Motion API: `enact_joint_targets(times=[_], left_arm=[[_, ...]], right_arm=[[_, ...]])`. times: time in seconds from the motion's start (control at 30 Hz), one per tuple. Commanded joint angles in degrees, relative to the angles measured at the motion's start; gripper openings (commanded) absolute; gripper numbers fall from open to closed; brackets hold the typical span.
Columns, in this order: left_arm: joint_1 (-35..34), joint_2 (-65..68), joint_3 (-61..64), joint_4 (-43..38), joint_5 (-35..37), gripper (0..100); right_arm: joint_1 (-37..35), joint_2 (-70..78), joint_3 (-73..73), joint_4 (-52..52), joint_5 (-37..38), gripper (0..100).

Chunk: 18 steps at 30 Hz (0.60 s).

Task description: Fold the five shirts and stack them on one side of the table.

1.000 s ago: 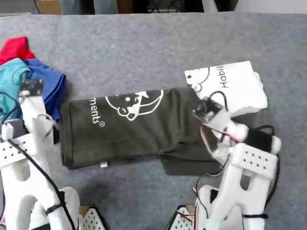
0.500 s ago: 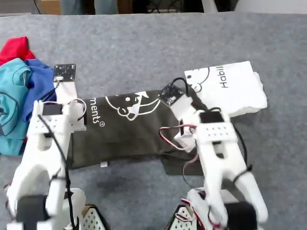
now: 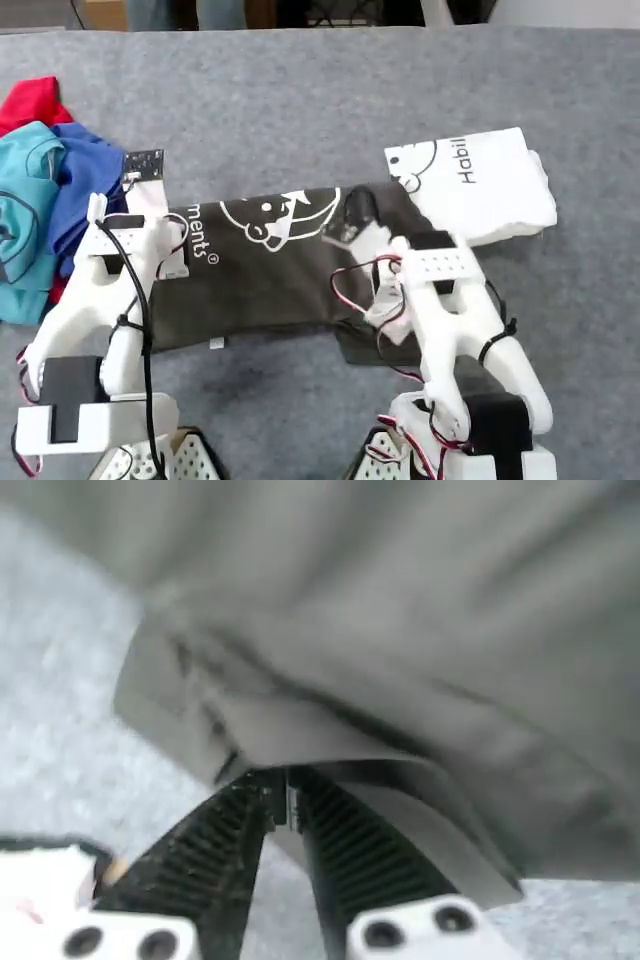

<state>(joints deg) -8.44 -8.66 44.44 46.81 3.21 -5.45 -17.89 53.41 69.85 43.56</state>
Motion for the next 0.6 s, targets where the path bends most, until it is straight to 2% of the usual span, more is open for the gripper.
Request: enact_joint_targets(times=[0.0,0.2,0.33,0.47,0.57], left_arm=[[0.31,-0.18,0.04,-0.70,0.44,3],[-0.04,-0.09,0.13,-0.70,0.44,3],[-0.13,0.97,1.80,-3.34,0.44,3],[-0.13,1.67,1.45,-3.43,0.44,3],[-0.13,1.76,1.45,-3.43,0.44,3]], right_arm=[[-1.05,-0.40,1.01,4.31,5.27,1.4],[-1.05,-2.07,-0.75,16.53,15.38,1.5],[-0.09,-12.00,-9.19,27.43,22.68,1.5],[0.26,-18.33,-15.08,21.36,22.42,1.5],[-0.35,-15.25,-12.18,10.02,16.09,1.5]])
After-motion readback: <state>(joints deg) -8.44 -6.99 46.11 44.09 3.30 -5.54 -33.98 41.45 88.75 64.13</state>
